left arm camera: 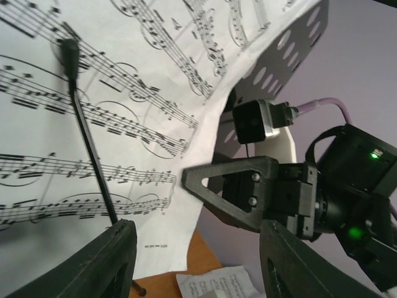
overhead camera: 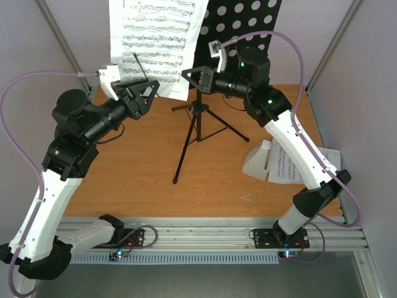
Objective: Pack up the instrument practice props
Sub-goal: Pick up the sheet music from the music stand.
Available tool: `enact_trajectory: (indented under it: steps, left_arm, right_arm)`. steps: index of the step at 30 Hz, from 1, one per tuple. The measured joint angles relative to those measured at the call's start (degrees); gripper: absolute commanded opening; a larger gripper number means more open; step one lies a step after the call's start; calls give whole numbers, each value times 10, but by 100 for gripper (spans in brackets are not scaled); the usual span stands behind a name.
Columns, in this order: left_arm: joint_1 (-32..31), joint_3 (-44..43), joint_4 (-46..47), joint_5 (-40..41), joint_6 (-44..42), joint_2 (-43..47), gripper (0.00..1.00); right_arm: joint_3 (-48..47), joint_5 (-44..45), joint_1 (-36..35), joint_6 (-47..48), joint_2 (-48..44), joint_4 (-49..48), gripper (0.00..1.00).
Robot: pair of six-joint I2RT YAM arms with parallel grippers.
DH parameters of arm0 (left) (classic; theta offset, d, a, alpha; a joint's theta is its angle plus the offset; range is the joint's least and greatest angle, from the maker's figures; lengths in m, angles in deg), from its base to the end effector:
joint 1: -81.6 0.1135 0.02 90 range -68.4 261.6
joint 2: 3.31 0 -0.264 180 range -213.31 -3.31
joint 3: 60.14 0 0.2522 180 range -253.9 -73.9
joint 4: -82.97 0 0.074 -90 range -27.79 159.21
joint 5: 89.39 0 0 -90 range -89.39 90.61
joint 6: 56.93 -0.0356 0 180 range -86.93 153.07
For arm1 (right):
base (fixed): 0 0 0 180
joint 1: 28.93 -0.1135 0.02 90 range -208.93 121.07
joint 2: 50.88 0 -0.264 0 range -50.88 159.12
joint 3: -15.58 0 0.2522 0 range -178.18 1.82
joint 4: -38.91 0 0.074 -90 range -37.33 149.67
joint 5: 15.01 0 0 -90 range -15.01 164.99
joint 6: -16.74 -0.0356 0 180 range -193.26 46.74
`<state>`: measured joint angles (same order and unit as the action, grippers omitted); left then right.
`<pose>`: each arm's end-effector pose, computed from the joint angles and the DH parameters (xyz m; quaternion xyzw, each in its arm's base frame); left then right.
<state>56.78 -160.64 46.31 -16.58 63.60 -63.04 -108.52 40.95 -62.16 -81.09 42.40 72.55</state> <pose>0.1641 -0.0875 0.5139 0.0757 0.6783 -0.4263 0.5937 0.2861 0.2112 0.5012 -0.3491 0.6313 0.4298 0.5431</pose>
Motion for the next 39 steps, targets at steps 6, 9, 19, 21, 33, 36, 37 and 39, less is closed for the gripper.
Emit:
enact_trajectory:
  steps: [6, 9, 19, 21, 33, 36, 37, 39]
  left_arm:
    - [0, 21, 9, 41, 6, 7, 58]
    - [0, 30, 9, 61, 6, 14, 59]
    - [0, 27, 22, 66, 22, -10, 54]
    - [0, 27, 28, 66, 25, -15, 50]
    - [2, 24, 58, 62, 38, -23, 13]
    - [4, 24, 58, 63, 37, -26, 4]
    - [4, 24, 58, 63, 37, -26, 1]
    - [4, 24, 57, 63, 35, -26, 1]
  right_arm:
    - [3, 1, 0, 1, -1, -2, 1]
    - [4, 2, 0, 1, -2, -3, 1]
    - [15, 3, 0, 1, -5, -15, 1]
    - [16, 4, 0, 0, -6, -16, 1]
    - [20, 6, 0, 0, -7, -19, 1]
    - [20, 7, 0, 0, -7, -19, 1]
    - [21, 8, 0, 0, -7, -19, 1]
    - [22, 9, 0, 0, -8, -19, 1]
